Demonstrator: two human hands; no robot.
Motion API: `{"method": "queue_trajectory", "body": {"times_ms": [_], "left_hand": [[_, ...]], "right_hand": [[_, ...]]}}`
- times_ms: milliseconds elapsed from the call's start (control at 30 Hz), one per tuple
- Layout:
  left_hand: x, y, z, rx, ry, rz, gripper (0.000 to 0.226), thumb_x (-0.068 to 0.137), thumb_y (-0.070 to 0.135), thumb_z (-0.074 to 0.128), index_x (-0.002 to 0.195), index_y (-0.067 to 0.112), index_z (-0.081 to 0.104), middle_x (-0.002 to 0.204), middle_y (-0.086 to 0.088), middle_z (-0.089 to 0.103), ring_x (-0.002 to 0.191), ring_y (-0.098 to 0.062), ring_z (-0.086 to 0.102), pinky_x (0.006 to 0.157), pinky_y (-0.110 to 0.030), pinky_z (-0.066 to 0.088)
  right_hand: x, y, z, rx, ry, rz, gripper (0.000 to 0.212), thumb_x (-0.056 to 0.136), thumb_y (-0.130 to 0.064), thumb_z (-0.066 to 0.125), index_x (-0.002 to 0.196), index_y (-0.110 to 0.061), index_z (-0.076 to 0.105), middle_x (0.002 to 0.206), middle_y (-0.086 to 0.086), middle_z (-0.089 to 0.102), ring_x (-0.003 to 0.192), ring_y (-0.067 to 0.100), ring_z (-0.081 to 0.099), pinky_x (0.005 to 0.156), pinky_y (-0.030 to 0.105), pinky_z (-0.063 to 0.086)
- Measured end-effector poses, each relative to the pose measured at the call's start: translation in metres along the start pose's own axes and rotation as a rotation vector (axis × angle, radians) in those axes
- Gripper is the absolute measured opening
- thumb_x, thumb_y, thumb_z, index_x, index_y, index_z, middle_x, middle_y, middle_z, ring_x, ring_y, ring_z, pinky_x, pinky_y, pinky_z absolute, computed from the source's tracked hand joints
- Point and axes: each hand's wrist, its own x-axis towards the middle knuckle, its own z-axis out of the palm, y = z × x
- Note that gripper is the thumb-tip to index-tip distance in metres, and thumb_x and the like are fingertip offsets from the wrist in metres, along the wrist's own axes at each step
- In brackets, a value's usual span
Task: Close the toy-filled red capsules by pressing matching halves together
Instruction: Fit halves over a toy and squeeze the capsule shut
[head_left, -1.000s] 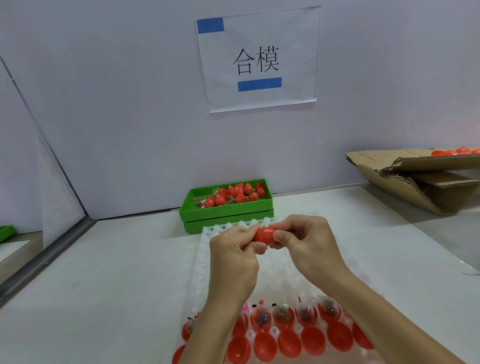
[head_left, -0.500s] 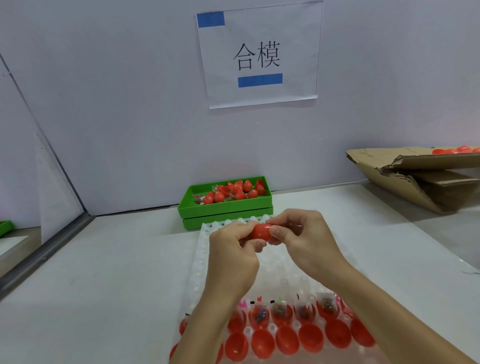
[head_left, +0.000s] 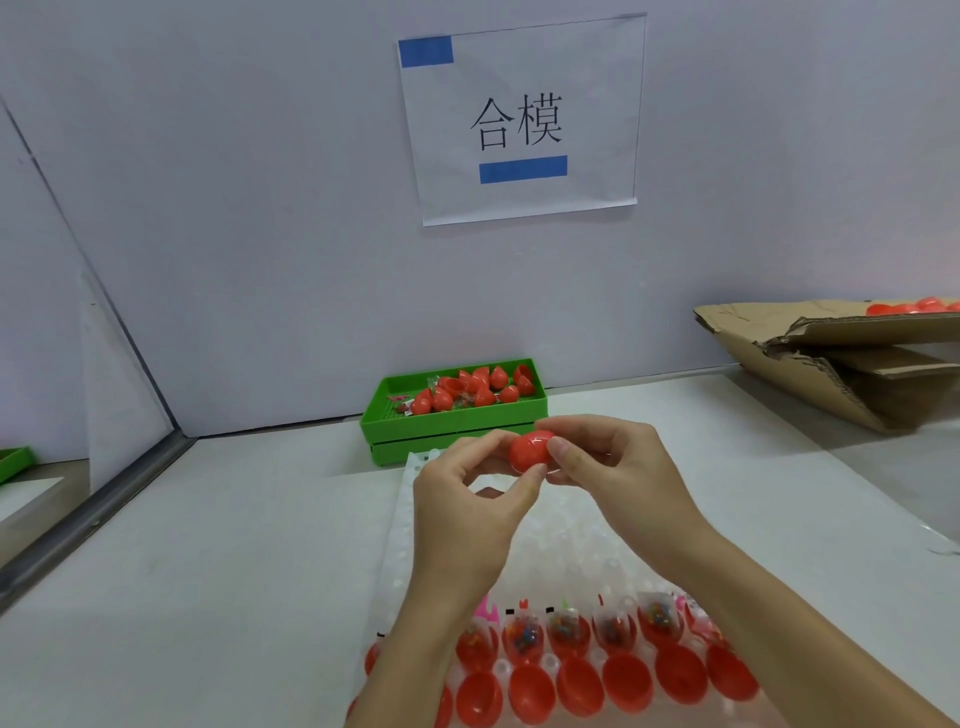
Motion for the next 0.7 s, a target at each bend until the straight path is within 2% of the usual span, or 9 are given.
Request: {"method": "queue_trajectory", "body": {"times_ms": [133, 267, 400, 467, 567, 700], "left_hand": [[0.001, -0.001, 0.000, -0.027, -0.041, -0.011, 0.021, 0.080, 0.011, 0.080, 0.098, 0.022, 0.075, 0.086, 0.005, 0.073, 0.084, -0.010, 0.069, 0.064, -0.028, 0.060], [0.003, -0.001, -0.002, -0.080, -0.065, -0.064, 0.033, 0.076, 0.009, 0.083, 0.100, 0.022, 0.066, 0.085, 0.005, 0.070, 0.080, -0.007, 0.067, 0.062, -0.021, 0.055], [0.004, -0.003, -0.007, -0.031, -0.139, -0.070, 0.051, 0.075, 0.008, 0.083, 0.114, 0.035, 0.065, 0.096, 0.007, 0.065, 0.085, -0.003, 0.060, 0.070, -0.016, 0.054], [0.003, -0.002, -0.008, 0.013, -0.185, -0.041, 0.050, 0.077, 0.009, 0.083, 0.115, 0.037, 0.067, 0.103, 0.008, 0.064, 0.091, -0.002, 0.058, 0.073, -0.013, 0.051], [0.003, -0.003, -0.008, 0.047, -0.229, -0.017, 0.051, 0.077, 0.008, 0.082, 0.116, 0.037, 0.066, 0.108, 0.009, 0.062, 0.093, -0.003, 0.057, 0.074, -0.013, 0.051], [0.002, -0.003, -0.009, 0.066, -0.294, -0.021, 0.054, 0.074, 0.011, 0.085, 0.118, 0.035, 0.066, 0.111, 0.007, 0.062, 0.095, -0.006, 0.058, 0.077, -0.018, 0.053]], "right_hand": [[0.001, 0.004, -0.003, 0.020, 0.008, 0.011, 0.021, 0.093, -0.008, 0.066, 0.112, -0.012, 0.074, 0.098, 0.002, 0.078, 0.089, 0.014, 0.074, 0.074, 0.025, 0.060], [0.003, 0.008, -0.008, 0.078, -0.036, 0.056, 0.018, 0.092, -0.005, 0.068, 0.107, -0.015, 0.070, 0.096, 0.005, 0.078, 0.090, 0.019, 0.075, 0.077, 0.030, 0.061], [0.004, 0.009, -0.012, 0.115, -0.096, 0.044, 0.018, 0.089, 0.002, 0.069, 0.098, -0.013, 0.073, 0.093, 0.004, 0.078, 0.089, 0.022, 0.075, 0.076, 0.027, 0.060], [0.004, 0.009, -0.013, 0.083, -0.121, 0.017, 0.018, 0.088, -0.001, 0.070, 0.100, -0.015, 0.073, 0.093, 0.003, 0.078, 0.089, 0.020, 0.075, 0.076, 0.025, 0.060], [0.004, 0.009, -0.016, 0.067, -0.139, 0.031, 0.029, 0.078, -0.018, 0.076, 0.105, -0.016, 0.067, 0.092, 0.003, 0.079, 0.089, 0.020, 0.076, 0.079, 0.026, 0.060], [0.006, 0.009, -0.020, 0.119, -0.167, 0.033, 0.024, 0.070, -0.020, 0.077, 0.092, -0.011, 0.075, 0.090, 0.010, 0.078, 0.088, 0.025, 0.076, 0.081, 0.029, 0.061]]}}
